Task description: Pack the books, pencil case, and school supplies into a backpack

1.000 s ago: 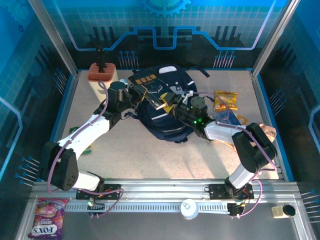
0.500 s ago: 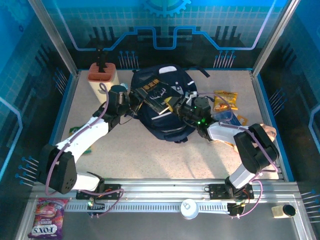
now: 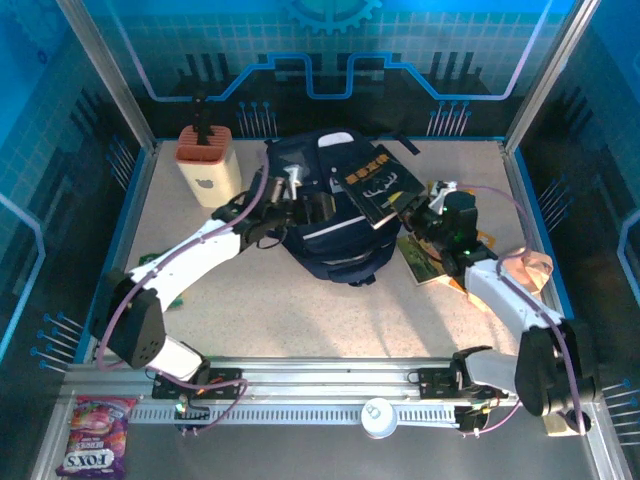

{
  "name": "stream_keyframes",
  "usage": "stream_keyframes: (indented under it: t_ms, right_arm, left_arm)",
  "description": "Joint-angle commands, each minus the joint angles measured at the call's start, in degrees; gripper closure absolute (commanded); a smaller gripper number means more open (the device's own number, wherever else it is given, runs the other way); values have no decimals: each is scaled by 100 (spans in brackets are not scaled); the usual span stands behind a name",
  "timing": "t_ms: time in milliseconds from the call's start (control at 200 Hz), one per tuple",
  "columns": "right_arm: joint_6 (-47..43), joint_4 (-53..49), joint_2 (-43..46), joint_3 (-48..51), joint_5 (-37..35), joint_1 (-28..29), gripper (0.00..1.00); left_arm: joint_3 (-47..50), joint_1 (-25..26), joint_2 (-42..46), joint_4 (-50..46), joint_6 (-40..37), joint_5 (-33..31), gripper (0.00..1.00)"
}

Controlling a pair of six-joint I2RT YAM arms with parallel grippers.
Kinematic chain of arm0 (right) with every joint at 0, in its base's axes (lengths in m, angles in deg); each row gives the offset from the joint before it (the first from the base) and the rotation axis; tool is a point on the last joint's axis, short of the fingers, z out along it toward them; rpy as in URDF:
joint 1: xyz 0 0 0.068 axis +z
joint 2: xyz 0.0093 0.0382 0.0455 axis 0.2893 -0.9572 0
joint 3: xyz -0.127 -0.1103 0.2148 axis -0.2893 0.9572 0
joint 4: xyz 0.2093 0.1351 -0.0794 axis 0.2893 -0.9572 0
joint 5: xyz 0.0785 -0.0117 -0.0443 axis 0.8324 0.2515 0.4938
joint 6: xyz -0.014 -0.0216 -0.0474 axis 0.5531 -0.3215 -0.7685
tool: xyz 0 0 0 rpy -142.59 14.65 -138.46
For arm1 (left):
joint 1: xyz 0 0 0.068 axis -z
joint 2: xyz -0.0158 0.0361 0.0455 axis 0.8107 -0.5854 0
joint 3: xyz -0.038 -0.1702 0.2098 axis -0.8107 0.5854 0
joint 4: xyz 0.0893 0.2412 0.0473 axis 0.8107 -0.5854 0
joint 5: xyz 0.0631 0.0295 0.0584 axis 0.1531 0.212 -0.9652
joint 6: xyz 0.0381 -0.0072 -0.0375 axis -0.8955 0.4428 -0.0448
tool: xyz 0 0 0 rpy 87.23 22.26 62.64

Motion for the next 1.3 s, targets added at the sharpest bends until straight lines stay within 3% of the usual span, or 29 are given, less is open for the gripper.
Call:
stream_keyframes:
  t_ms: [0,260,320,475,645,795,1296]
  right_arm:
    - [-613,-867,508,-107,-148,-373,100]
    - [-1054,-2107,1284,-137,-335,-969,100]
    - [-1125,-2252,1405,-104,-392,-1024,100]
    - [-1236,-2454,1515,-125,-422,-1046,100]
    - [-1229,-2467,1517,-103,-404,-1057,100]
    - [-1211,-2462,1517,-99,-410,-1063,100]
    - [-1211,-2542,1466,-137,-465,-1064,100]
  left_arm:
    - [-522,390,-446,-609,-1330,-189,8]
    - [-1674,996,-1613,-1505,-2743,-578,7]
    - [-1915,1034,-1908,-1850,-3252,-320,11]
    - [-2448,1029,-2515,-2372,-3829,-745,25]
    - [-2963,1031,-2973,-2670,-4055,-974,34]
    - [-3376,1036,-3342,-3089,-4305,-830,31]
    - [-4088,1187,-4131,-3585,-4538,-1670,29]
